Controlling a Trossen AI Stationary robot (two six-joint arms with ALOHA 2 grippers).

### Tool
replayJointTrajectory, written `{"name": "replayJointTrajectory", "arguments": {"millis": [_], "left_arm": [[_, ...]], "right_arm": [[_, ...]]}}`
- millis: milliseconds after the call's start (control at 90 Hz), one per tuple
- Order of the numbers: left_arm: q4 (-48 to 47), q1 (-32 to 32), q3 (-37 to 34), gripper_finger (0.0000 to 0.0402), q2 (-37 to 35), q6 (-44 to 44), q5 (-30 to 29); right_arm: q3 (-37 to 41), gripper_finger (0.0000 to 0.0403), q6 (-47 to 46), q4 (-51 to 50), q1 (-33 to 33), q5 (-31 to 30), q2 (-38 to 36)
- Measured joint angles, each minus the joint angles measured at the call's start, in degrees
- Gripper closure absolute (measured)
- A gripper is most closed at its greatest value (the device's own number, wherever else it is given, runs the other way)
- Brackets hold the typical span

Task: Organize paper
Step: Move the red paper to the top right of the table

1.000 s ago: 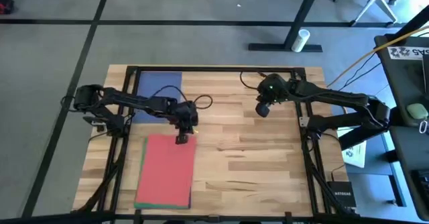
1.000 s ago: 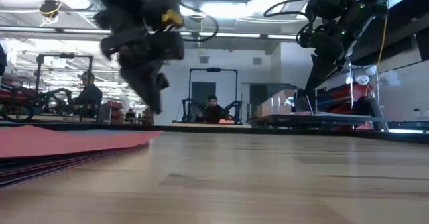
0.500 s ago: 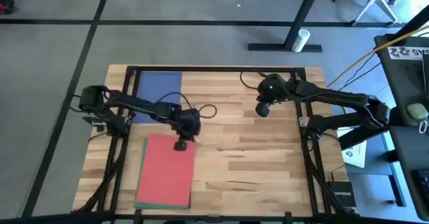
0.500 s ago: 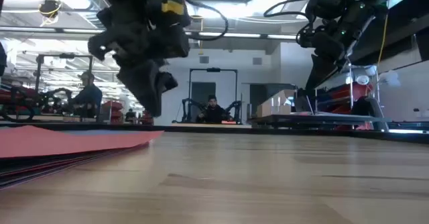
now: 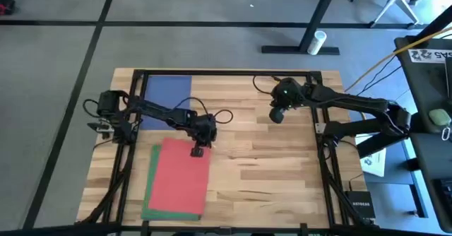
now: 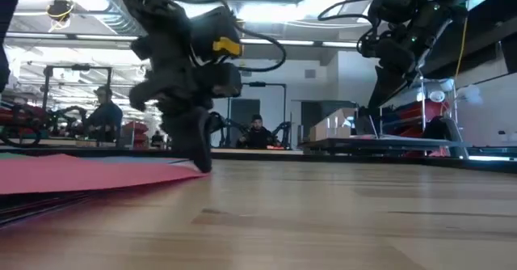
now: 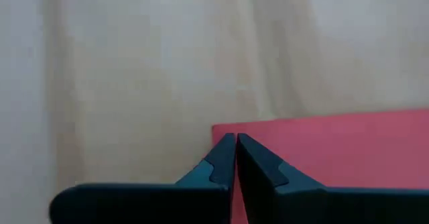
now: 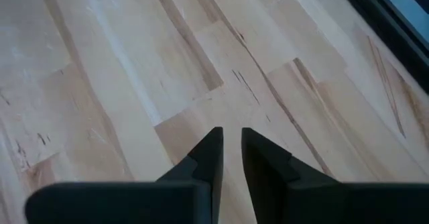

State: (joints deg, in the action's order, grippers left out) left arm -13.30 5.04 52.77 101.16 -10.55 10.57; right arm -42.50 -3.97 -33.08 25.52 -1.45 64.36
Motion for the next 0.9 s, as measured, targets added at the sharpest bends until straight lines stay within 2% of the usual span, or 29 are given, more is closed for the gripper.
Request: {"name": "replayJointTrajectory", "arguments": {"millis": [300,411,533,600,756,900], "left_arm": [[3.49,7.54,3.86,0.0401,0.00,-5.13,-1.57],[-5.01,8.61,8.06,0.0401,-0.49,-5.23,-0.75],[-19.82,6.04,12.93,0.0401,-0.70,-9.67,0.86],[-24.28,4.00,13.36,0.0401,-0.70,-10.82,0.99],[-26.01,-0.52,13.47,0.0401,-0.56,-9.08,1.01],[-22.33,-2.74,13.43,0.0401,1.43,-5.63,1.07]], "right_arm": [[0.00,0.0359,0.02,0.02,0.00,-0.01,0.00],[0.02,0.0359,0.02,0.00,0.00,-0.02,0.00],[0.02,0.0359,0.02,-0.02,0.00,-0.01,0.00],[0.02,0.0359,0.21,-0.01,0.00,-0.02,0.00],[0.02,0.0359,0.22,-0.01,0.00,-0.02,0.00],[0.02,0.0359,0.62,0.00,0.00,-0.02,0.00]]}}
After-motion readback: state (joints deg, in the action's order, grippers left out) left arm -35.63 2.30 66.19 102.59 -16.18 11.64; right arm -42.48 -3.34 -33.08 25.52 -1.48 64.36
